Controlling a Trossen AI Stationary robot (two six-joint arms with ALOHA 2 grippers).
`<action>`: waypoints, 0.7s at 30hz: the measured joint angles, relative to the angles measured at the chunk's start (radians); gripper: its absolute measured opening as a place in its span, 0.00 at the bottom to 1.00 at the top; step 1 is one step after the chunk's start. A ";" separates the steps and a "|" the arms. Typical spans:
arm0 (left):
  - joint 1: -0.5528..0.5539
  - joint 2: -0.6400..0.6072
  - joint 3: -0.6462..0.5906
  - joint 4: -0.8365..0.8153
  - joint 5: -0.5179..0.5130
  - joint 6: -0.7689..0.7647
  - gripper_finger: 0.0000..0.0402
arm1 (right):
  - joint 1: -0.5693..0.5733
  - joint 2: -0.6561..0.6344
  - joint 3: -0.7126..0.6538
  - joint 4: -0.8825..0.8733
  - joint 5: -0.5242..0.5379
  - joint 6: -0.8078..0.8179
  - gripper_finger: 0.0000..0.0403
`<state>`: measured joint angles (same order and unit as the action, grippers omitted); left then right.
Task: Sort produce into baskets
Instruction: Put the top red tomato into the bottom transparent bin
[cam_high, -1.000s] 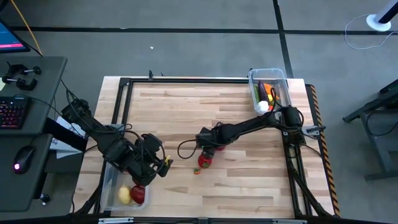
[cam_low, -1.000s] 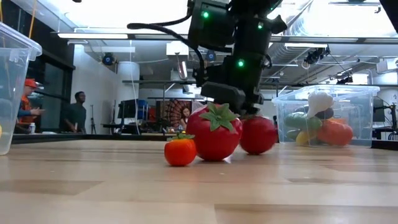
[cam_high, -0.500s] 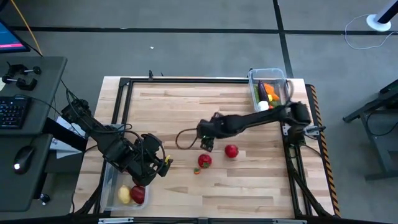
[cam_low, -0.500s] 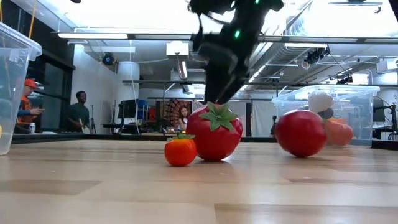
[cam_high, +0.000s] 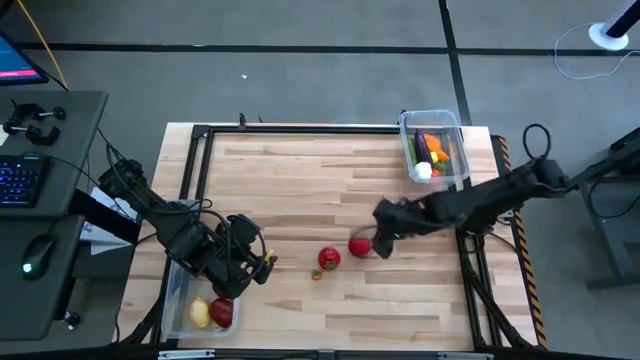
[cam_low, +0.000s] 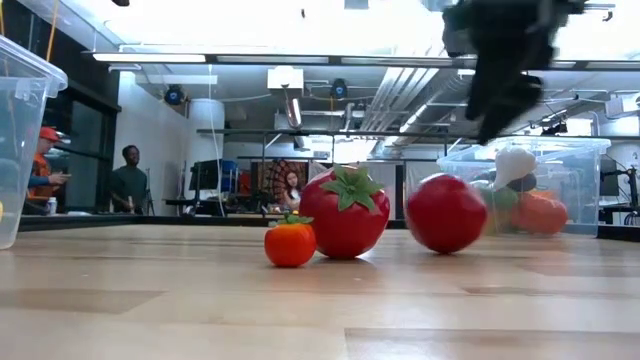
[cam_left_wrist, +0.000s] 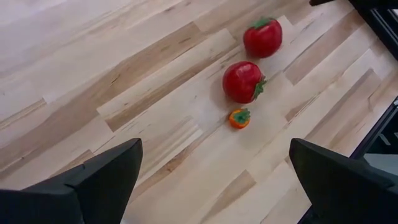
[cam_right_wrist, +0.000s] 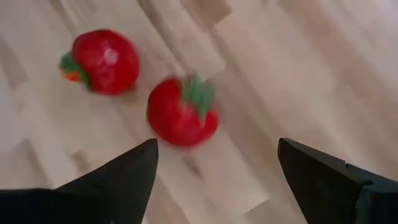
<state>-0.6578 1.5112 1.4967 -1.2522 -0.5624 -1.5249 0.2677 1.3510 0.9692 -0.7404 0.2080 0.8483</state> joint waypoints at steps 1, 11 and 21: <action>0.003 0.000 0.000 0.000 0.005 0.000 0.98 | 0.011 -0.013 -0.024 0.017 0.000 0.042 0.80; 0.035 0.000 0.000 -0.008 0.036 -0.015 0.98 | 0.014 0.010 -0.046 0.267 0.002 -0.032 0.80; 0.038 0.000 0.000 -0.007 0.037 -0.051 0.98 | 0.007 0.011 -0.019 0.250 0.008 -0.134 0.80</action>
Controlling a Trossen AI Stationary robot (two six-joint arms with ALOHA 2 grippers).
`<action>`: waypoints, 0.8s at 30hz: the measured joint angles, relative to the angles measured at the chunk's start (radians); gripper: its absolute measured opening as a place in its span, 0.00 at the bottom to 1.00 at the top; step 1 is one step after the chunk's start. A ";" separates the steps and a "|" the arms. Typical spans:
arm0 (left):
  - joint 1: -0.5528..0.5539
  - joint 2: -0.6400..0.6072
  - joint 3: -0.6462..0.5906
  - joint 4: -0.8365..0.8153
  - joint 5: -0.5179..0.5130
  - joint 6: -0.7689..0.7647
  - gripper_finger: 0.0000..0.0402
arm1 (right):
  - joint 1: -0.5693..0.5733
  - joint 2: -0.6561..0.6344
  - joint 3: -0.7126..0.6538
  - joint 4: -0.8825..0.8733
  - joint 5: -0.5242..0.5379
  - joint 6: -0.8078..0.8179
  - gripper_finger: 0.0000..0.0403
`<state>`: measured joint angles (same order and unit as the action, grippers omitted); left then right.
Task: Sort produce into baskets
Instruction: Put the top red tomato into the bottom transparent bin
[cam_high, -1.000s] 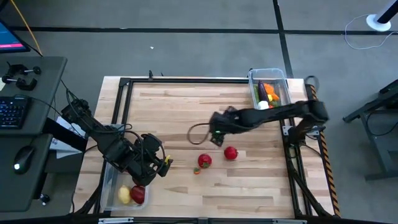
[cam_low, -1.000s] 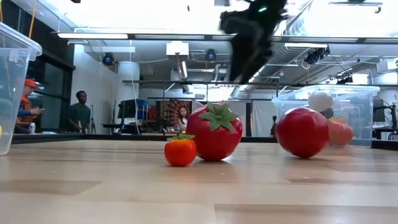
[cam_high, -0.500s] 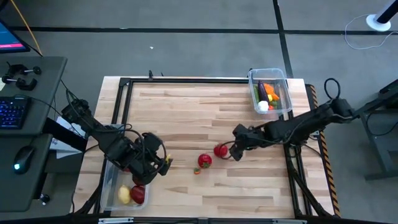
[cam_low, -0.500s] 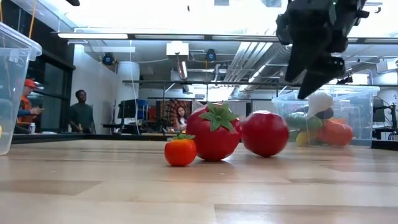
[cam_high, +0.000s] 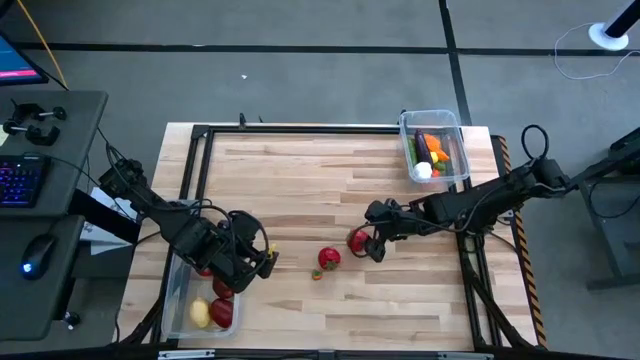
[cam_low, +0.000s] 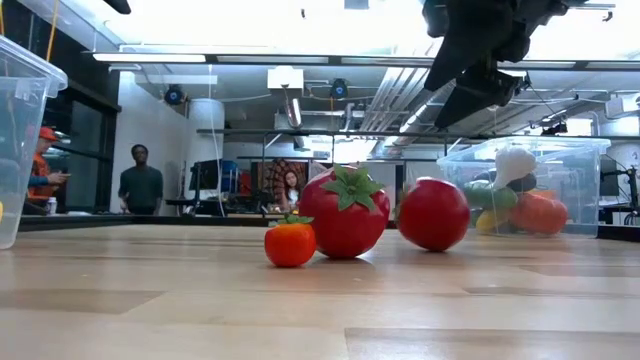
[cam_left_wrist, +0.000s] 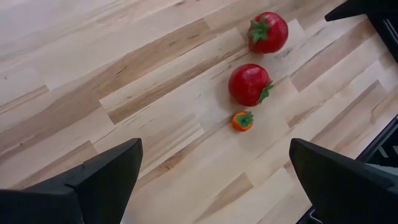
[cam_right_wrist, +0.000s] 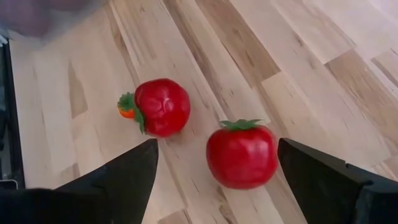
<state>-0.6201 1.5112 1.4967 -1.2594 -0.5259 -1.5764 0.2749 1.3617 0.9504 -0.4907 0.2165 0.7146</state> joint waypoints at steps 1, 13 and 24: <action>0.000 0.000 0.000 0.000 0.000 -0.004 0.98 | 0.001 0.000 0.000 -0.003 0.000 -0.001 0.80; 0.000 0.000 0.000 0.000 0.000 -0.016 0.98 | 0.001 0.000 0.000 -0.037 -0.010 -0.045 0.80; 0.006 0.000 0.000 0.000 0.000 -0.012 0.98 | 0.001 0.000 0.000 -0.093 -0.015 -0.125 0.80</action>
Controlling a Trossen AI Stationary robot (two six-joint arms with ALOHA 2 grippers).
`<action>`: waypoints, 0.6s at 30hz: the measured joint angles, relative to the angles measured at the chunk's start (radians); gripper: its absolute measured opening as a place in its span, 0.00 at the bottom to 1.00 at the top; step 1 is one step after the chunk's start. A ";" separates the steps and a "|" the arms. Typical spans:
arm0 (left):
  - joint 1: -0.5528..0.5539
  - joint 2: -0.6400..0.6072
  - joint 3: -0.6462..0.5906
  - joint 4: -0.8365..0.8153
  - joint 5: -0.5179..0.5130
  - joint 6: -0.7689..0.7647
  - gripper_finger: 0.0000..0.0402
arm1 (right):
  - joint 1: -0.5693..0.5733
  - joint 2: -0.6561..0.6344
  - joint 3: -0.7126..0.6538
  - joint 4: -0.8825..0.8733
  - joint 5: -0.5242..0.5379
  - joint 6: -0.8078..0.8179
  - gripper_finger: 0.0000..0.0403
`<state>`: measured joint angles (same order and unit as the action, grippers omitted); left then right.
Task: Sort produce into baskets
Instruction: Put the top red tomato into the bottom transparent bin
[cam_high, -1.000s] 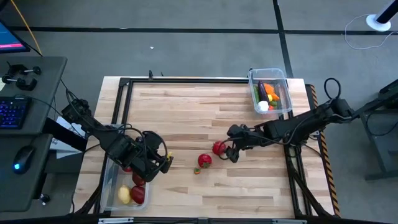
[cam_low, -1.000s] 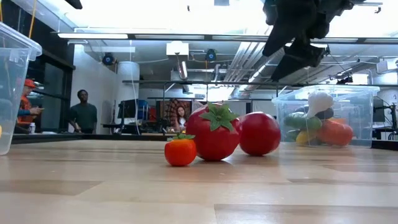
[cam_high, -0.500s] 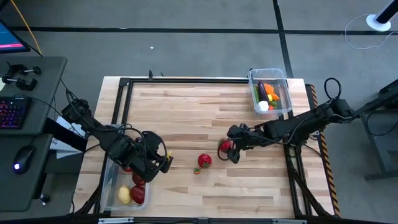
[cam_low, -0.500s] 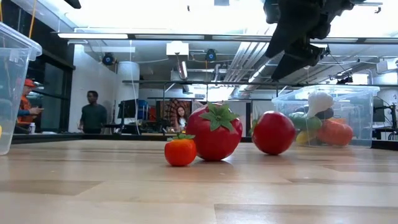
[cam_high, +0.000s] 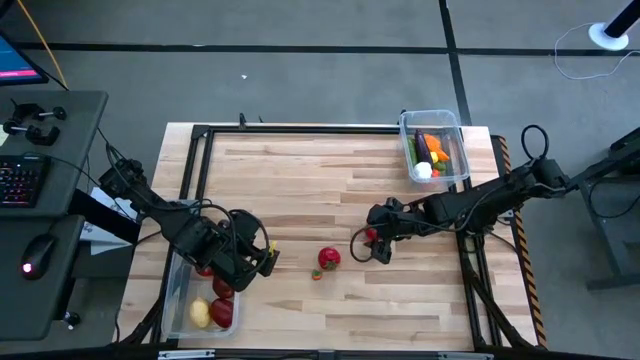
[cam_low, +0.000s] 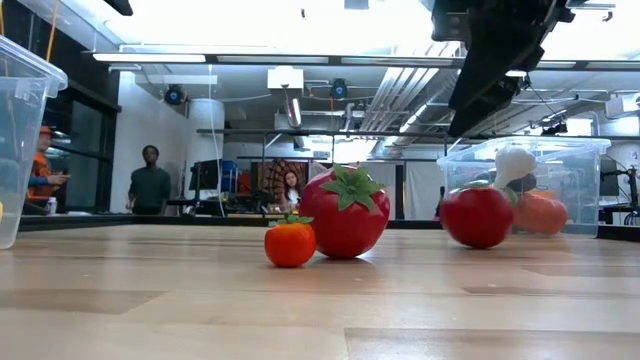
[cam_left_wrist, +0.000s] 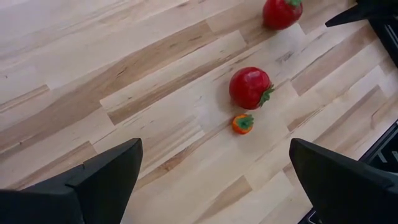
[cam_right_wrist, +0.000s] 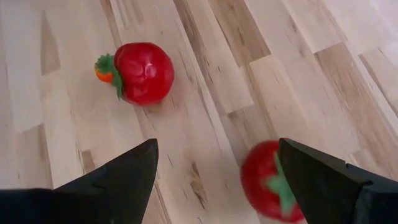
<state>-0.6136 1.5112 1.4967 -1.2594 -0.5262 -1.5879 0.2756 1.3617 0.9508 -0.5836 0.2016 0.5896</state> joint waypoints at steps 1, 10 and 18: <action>0.000 0.000 0.000 0.000 0.000 0.000 0.98 | 0.000 0.000 0.000 -0.001 0.000 0.001 0.80; 0.001 0.000 0.000 0.000 -0.008 0.010 0.98 | 0.000 0.000 0.000 -0.036 0.019 -0.031 0.80; 0.002 0.000 0.000 0.000 -0.008 0.019 0.98 | 0.000 -0.048 0.000 -0.112 0.014 -0.041 0.80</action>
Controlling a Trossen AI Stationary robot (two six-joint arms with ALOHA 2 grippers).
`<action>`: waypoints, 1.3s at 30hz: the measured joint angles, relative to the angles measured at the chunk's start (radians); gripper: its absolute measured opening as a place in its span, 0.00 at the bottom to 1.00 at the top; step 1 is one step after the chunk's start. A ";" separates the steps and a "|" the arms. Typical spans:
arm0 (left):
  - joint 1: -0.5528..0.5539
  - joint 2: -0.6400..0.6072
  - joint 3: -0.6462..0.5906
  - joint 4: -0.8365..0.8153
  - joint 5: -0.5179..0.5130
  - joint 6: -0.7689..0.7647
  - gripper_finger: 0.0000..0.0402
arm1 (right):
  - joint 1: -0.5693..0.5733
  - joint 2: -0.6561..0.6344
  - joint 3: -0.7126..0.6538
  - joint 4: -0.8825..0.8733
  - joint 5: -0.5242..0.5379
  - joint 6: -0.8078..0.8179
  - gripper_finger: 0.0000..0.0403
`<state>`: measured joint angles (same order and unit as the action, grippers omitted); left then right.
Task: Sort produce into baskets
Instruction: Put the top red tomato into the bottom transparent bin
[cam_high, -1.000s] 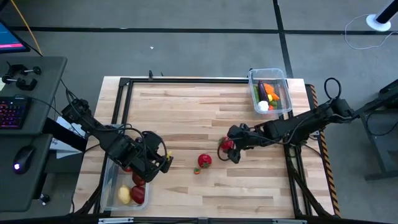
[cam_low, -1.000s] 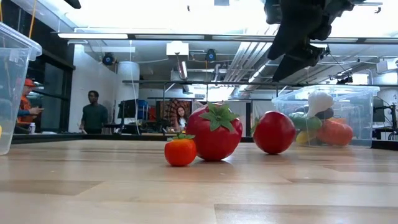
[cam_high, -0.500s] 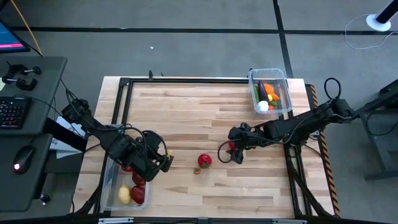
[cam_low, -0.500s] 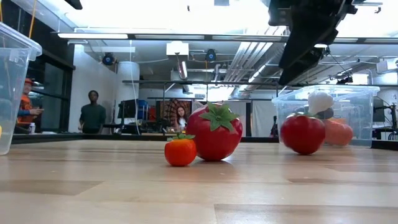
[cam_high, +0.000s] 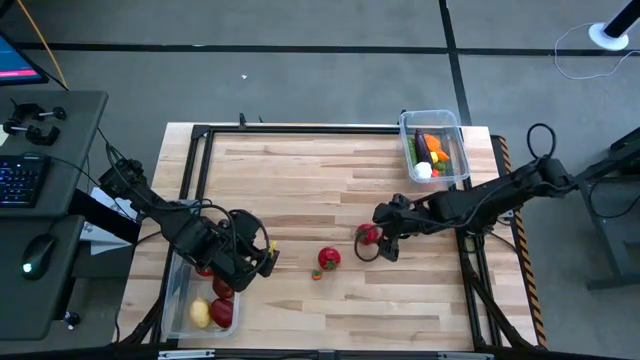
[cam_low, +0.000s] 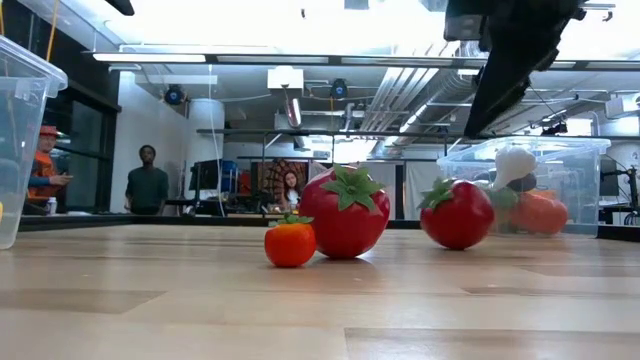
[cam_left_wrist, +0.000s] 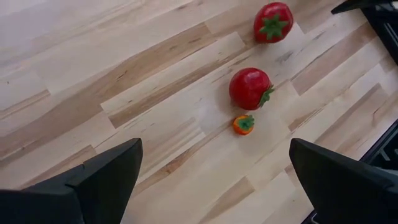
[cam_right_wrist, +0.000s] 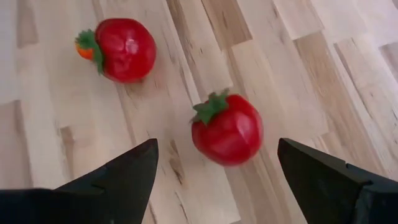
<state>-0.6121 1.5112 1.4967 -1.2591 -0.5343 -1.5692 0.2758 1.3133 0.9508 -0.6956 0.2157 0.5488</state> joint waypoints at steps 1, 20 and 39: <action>0.000 0.000 0.000 0.000 0.000 0.005 0.98 | 0.001 -0.007 0.000 0.000 -0.003 0.000 0.80; 0.031 0.000 0.000 0.031 -0.032 0.066 0.98 | 0.009 0.003 0.001 0.035 -0.025 -0.213 0.80; 0.056 0.000 0.000 0.095 0.001 0.105 0.98 | -0.087 0.267 0.001 0.019 0.023 -0.399 0.80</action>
<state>-0.5564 1.5111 1.4967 -1.1643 -0.5335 -1.4643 0.1884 1.5800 0.9516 -0.6771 0.2386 0.1502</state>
